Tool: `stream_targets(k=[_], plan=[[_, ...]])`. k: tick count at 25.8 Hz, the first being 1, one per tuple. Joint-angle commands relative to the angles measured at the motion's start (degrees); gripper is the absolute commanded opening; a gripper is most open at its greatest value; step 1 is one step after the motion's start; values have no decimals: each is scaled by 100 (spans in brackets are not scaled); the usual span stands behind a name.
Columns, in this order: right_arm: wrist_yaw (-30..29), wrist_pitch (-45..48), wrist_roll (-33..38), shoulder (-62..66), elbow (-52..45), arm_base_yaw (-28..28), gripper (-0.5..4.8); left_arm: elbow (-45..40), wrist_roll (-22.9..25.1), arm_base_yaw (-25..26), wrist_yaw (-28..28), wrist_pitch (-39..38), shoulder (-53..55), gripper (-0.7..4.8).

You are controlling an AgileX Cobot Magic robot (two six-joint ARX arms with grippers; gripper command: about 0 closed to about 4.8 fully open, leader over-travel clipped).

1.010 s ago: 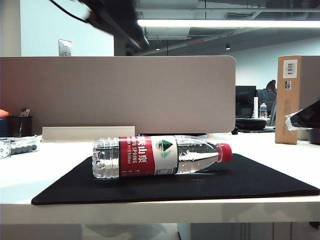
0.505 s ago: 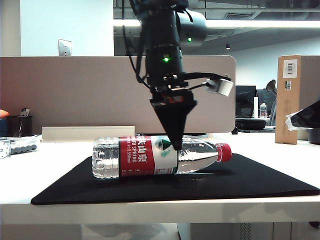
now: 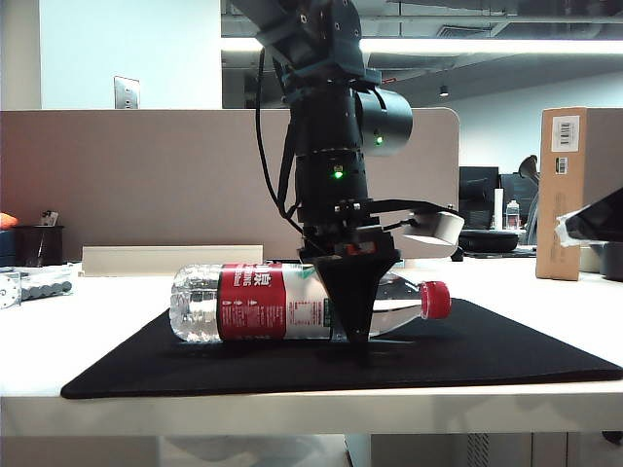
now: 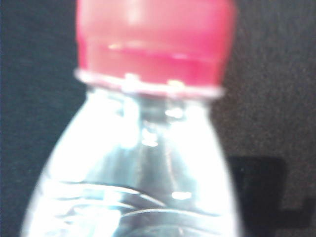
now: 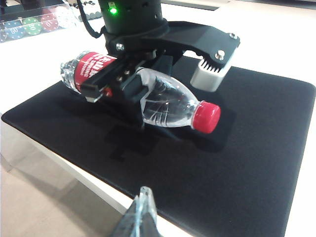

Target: Stand the plastic bottle up on the black mouse pad.

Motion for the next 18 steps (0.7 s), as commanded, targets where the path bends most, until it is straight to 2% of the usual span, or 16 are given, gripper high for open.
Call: stream_targets(k=[1,2,5,7,9,10,11,14,18], plan=[[0,90,15,-11,-26,4,-1,-2,-37,-22,48,-251,-9,151],[2,90,15,-11,-26,4,-1,-2,-39,-22,31,-289,-9,111],[2,90,17,-11,-26,4,-1,2,-46,-31,-372,-358,-15,106],[2,90,15,-11,-26,4,-1,11,-59,-44,-640,-365,-63,44],[2,90,17,-11,-26,4,-1,11,-107,-31,-575,-345,-249,27],[2,90,17,-24,-26,2,-1,11,-188,0,-407,-302,-463,-6],[2,87,17,-61,-26,2,-1,11,-240,63,-173,-212,-621,-6],[2,90,15,-227,-26,-2,-1,11,-798,350,1156,654,-1281,-6],[2,87,17,-238,-26,-4,-1,11,-1394,597,2380,1685,-1777,-6]])
